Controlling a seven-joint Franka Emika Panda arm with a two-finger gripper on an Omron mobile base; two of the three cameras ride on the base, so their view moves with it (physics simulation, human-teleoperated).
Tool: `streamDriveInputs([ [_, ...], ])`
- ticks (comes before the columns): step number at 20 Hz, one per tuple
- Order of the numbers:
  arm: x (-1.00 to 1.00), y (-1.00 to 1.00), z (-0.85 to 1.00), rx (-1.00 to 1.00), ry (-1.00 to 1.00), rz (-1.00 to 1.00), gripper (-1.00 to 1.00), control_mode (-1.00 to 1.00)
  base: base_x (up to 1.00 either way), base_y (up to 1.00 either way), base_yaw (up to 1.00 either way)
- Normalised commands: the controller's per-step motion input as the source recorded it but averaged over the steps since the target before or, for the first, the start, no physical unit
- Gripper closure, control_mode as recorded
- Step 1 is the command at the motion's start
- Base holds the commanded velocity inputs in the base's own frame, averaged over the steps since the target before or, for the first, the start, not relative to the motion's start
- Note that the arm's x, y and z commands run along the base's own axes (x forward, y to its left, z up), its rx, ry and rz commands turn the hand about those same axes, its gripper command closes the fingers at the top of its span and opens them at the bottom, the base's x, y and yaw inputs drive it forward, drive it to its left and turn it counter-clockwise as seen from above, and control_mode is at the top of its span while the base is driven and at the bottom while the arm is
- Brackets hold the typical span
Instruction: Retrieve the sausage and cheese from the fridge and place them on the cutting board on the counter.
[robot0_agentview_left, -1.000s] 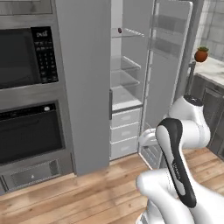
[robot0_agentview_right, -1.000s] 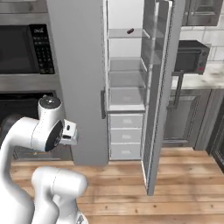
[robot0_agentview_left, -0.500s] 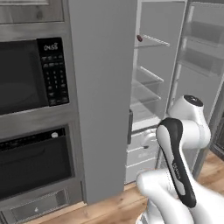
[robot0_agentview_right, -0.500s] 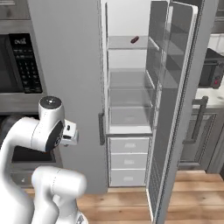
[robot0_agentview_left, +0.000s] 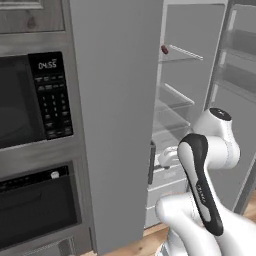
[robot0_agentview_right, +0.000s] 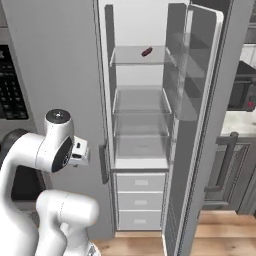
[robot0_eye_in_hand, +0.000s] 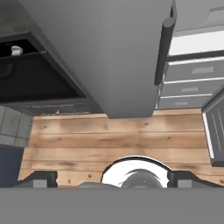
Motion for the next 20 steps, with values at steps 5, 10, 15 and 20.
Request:
streamDriveInputs([
  [5,0.00,0.00,0.00,0.00,0.00,0.00,-1.00,1.00,0.31,-0.52,0.15],
  [10,0.00,0.00,0.00,0.00,0.00,0.00,-1.00,1.00,0.24,-0.46,0.20],
  [15,0.00,0.00,0.00,0.00,0.00,0.00,-1.00,1.00,0.41,-0.26,0.19],
  [20,0.00,0.00,0.00,0.00,0.00,0.00,-1.00,1.00,0.55,-0.34,0.12],
])
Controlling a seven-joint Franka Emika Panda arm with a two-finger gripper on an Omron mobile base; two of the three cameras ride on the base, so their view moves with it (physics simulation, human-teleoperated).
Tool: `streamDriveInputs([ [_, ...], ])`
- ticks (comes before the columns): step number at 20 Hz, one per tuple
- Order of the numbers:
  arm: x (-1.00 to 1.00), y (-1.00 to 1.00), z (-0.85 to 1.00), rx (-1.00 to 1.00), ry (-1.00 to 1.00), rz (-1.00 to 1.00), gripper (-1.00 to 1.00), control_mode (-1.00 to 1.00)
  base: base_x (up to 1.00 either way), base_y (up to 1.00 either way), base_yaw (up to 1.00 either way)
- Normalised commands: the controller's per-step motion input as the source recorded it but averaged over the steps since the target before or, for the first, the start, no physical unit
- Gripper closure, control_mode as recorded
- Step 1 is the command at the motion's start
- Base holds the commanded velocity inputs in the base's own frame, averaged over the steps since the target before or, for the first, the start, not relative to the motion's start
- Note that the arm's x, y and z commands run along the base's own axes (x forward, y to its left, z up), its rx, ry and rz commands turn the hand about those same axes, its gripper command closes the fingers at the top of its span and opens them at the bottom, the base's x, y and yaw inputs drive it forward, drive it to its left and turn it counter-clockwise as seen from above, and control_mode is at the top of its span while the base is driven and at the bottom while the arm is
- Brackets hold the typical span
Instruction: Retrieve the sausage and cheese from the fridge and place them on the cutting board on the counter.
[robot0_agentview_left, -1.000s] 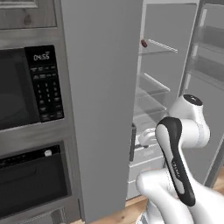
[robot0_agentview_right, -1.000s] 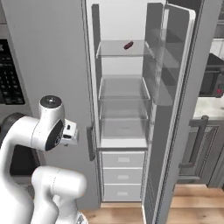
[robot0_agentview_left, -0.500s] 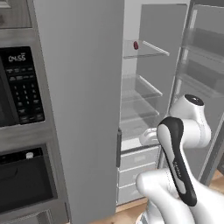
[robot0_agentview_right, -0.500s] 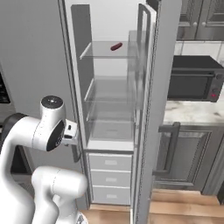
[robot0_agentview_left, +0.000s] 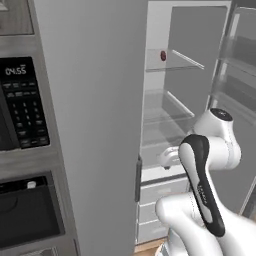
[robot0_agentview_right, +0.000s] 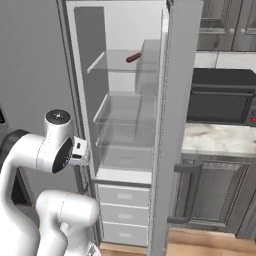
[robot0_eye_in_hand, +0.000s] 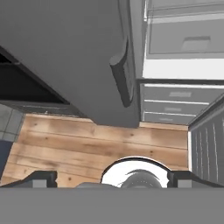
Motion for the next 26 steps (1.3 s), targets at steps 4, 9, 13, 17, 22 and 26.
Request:
streamDriveInputs([
  [4,0.00,0.00,0.00,0.00,0.00,0.00,-1.00,1.00,0.69,-0.24,0.03],
  [9,0.00,0.00,0.00,0.00,0.00,0.00,-1.00,1.00,0.50,-0.16,0.03],
  [13,0.00,0.00,0.00,0.00,0.00,0.00,-1.00,1.00,0.03,-0.08,0.00],
  [17,0.00,0.00,0.00,0.00,0.00,0.00,-1.00,1.00,0.00,0.00,0.00],
  [22,0.00,0.00,0.00,0.00,0.00,0.00,-1.00,1.00,0.00,0.00,0.00],
  [26,0.00,0.00,0.00,0.00,0.00,0.00,-1.00,1.00,0.00,0.00,0.00],
])
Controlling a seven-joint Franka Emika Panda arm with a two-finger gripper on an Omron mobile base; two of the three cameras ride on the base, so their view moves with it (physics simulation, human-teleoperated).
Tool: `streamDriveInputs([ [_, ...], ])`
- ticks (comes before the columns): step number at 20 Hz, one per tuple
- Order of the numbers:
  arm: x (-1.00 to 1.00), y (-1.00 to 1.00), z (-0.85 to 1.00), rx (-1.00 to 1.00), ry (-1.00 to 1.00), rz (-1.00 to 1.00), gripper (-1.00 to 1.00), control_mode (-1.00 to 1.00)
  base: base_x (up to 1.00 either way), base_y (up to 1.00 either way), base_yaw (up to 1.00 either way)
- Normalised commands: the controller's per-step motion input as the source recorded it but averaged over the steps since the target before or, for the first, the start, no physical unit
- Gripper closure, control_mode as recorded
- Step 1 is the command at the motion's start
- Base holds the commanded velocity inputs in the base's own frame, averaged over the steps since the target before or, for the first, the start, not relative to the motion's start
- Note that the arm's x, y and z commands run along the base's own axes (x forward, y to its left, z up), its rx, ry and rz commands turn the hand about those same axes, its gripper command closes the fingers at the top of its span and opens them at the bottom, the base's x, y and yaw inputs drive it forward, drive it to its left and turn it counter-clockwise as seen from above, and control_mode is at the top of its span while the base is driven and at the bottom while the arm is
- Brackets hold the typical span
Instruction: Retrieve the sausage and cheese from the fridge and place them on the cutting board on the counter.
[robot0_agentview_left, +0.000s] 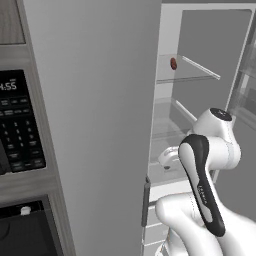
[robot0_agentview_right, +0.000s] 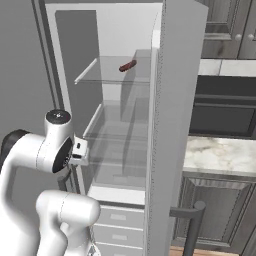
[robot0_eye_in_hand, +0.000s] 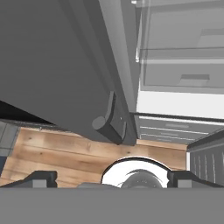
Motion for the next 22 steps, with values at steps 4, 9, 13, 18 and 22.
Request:
streamDriveInputs([
  [4,0.00,0.00,0.00,0.00,0.00,0.00,-1.00,-1.00,0.00,0.00,0.00],
  [9,-0.06,0.00,-0.02,0.00,0.00,0.00,-1.00,-1.00,0.00,0.00,0.00],
  [13,-0.11,0.00,-0.07,0.00,0.00,-0.02,-1.00,-1.00,0.00,0.00,0.00],
  [18,0.00,-0.36,0.26,0.00,-0.09,-0.06,-1.00,-1.00,0.00,0.00,0.00],
  [22,0.00,-0.65,0.51,-0.01,-0.11,-0.10,-1.00,-1.00,0.00,0.00,0.00],
])
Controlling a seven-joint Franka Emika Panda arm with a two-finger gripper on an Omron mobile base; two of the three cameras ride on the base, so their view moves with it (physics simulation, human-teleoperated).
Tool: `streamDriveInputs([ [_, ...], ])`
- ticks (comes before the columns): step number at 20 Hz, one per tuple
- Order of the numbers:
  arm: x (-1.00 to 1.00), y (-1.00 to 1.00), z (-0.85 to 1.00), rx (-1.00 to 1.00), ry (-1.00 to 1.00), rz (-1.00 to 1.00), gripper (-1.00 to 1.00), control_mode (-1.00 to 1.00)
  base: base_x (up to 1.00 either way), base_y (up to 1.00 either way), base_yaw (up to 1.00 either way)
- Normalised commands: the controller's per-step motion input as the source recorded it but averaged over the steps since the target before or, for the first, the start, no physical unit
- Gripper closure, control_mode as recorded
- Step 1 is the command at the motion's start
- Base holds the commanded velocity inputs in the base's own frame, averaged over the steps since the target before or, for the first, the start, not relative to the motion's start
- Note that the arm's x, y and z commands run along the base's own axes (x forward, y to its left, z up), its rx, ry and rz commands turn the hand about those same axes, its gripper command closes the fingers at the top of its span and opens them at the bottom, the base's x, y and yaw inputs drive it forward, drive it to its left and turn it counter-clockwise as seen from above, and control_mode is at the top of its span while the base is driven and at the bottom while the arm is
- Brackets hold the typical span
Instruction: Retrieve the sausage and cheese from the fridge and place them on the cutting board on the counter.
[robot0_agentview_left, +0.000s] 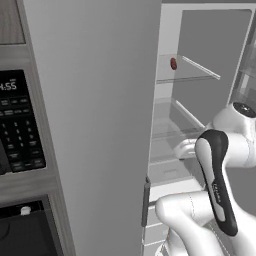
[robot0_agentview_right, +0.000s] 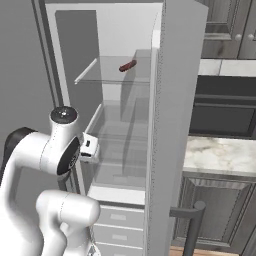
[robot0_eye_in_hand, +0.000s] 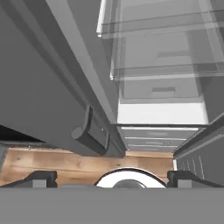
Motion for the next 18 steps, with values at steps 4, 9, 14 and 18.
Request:
streamDriveInputs([
  [4,0.00,-0.41,0.59,-0.04,-0.11,-0.11,-1.00,-1.00,0.00,0.00,0.00],
  [9,0.09,-0.11,0.64,-0.09,-0.18,-0.14,-1.00,-1.00,0.00,0.00,0.00],
  [14,0.36,-0.02,0.46,-0.10,-0.11,-0.14,-1.00,-1.00,0.00,0.00,0.00],
  [18,0.34,-0.17,0.43,-0.05,-0.22,-0.04,-1.00,-1.00,0.00,0.00,0.00],
])
